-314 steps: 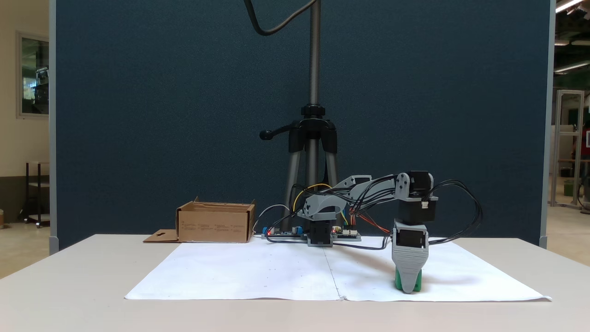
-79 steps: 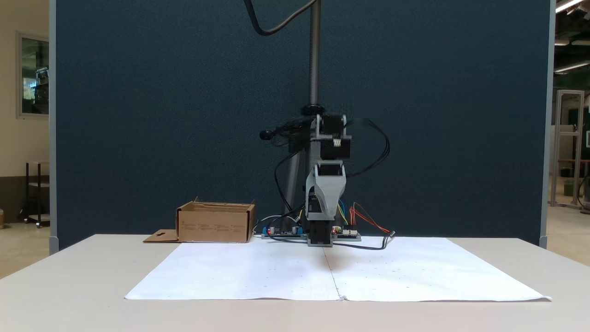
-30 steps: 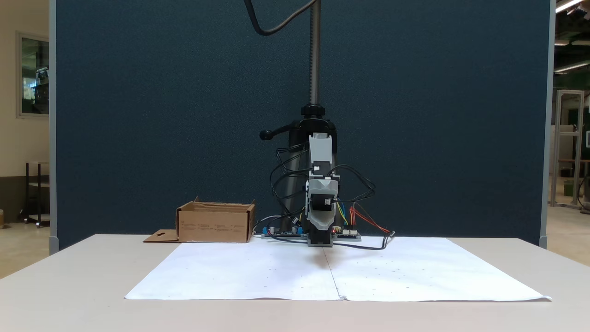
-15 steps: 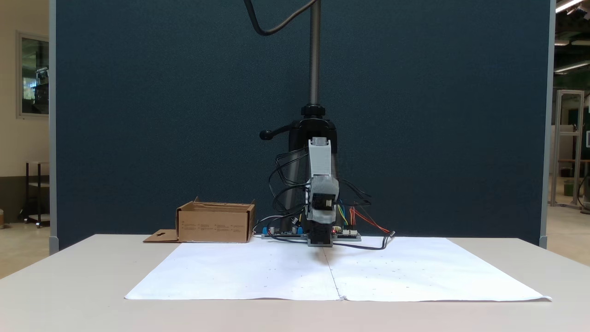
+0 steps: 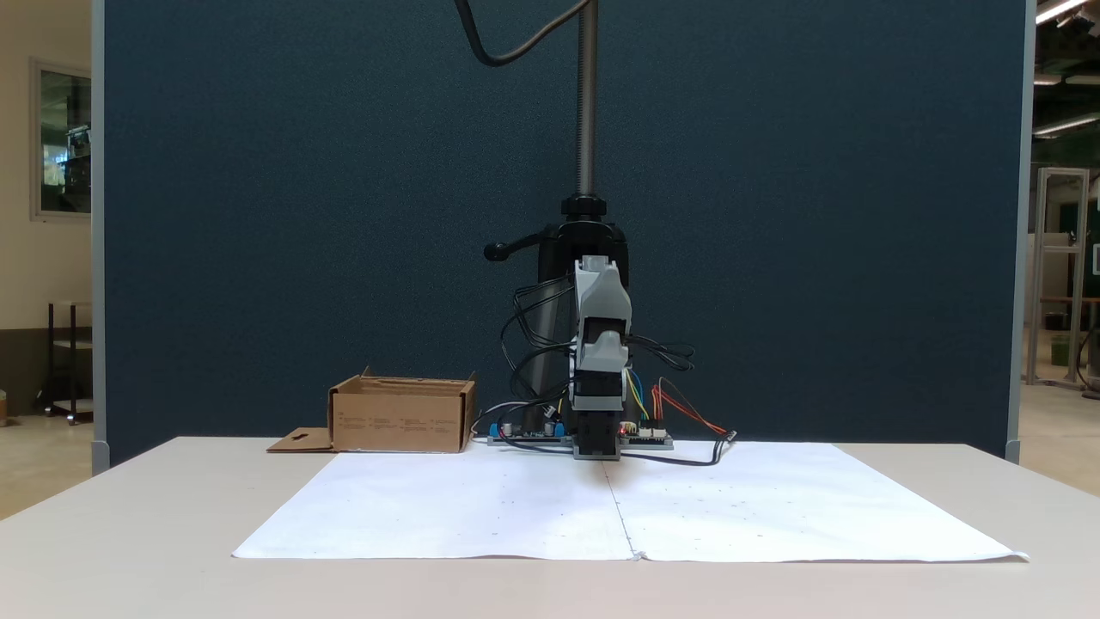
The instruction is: Grasp a green dice and put it in the bin.
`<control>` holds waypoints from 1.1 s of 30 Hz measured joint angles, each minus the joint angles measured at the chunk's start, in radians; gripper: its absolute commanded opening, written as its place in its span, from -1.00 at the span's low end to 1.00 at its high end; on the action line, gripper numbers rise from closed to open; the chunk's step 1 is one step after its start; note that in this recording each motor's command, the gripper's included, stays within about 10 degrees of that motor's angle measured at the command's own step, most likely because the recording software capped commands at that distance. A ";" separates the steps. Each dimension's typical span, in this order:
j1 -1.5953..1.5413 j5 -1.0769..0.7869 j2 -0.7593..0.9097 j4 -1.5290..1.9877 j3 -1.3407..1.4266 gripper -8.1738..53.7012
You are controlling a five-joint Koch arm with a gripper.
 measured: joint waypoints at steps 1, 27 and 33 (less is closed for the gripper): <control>0.000 0.000 0.000 -0.023 0.000 0.74; 0.000 -0.002 0.000 -0.051 0.000 0.75; 0.000 -0.002 0.000 -0.051 0.000 0.75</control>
